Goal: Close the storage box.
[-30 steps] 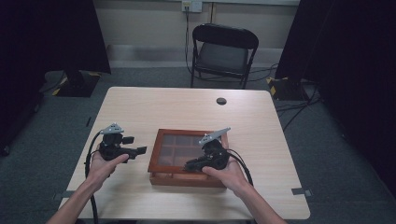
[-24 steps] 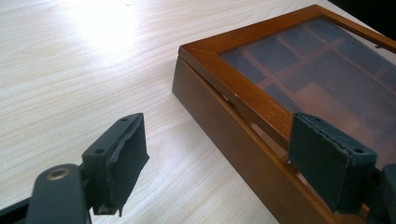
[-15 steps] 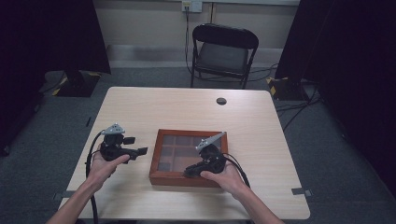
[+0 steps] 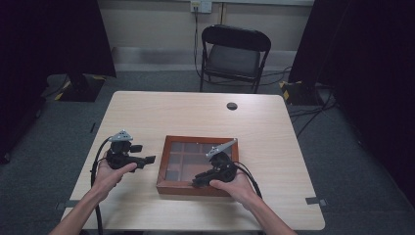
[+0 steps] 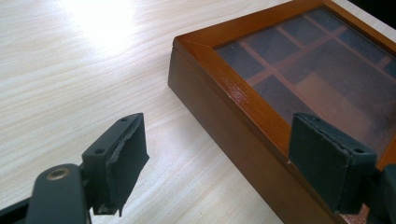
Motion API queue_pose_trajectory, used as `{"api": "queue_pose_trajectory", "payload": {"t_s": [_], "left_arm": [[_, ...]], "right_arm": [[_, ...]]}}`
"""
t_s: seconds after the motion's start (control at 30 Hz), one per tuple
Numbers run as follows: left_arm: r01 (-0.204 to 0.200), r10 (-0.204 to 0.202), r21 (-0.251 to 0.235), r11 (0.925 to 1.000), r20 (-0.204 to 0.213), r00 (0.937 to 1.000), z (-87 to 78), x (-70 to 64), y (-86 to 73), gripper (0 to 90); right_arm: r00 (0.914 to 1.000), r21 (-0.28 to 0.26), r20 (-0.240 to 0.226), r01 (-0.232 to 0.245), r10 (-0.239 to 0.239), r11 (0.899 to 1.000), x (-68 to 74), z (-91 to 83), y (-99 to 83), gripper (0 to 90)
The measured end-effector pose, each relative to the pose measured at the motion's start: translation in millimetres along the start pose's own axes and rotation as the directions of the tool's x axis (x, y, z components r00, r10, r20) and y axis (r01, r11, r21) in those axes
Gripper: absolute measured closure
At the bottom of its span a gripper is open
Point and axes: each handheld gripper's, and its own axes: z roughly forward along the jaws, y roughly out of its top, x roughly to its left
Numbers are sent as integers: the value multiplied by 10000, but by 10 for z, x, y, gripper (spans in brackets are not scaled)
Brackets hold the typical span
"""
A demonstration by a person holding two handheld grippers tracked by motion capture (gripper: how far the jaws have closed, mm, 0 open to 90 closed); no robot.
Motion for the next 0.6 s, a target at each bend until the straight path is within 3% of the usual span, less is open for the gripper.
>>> {"api": "queue_pose_trajectory", "payload": {"t_s": [0.17,0.33,0.5,0.6], "left_arm": [[122,-122,18,9999,-48,9999,1,19,-5,193],[142,-142,-132,9998,3,9999,-26,22,2,188],[253,-255,-149,9996,-129,9996,-51,49,0,182],[232,-233,-66,9997,-120,9997,-52,61,-4,178]], "right_arm": [[9995,-1038,223,-209,233,9944,-25,-162,43,602],[9903,-2168,1037,-687,930,9738,-106,-384,17,463],[9695,-2597,1743,-1234,1722,9578,-240,-597,-115,331],[9503,-2895,2261,-1442,2140,9462,-322,-741,-253,258]]}}
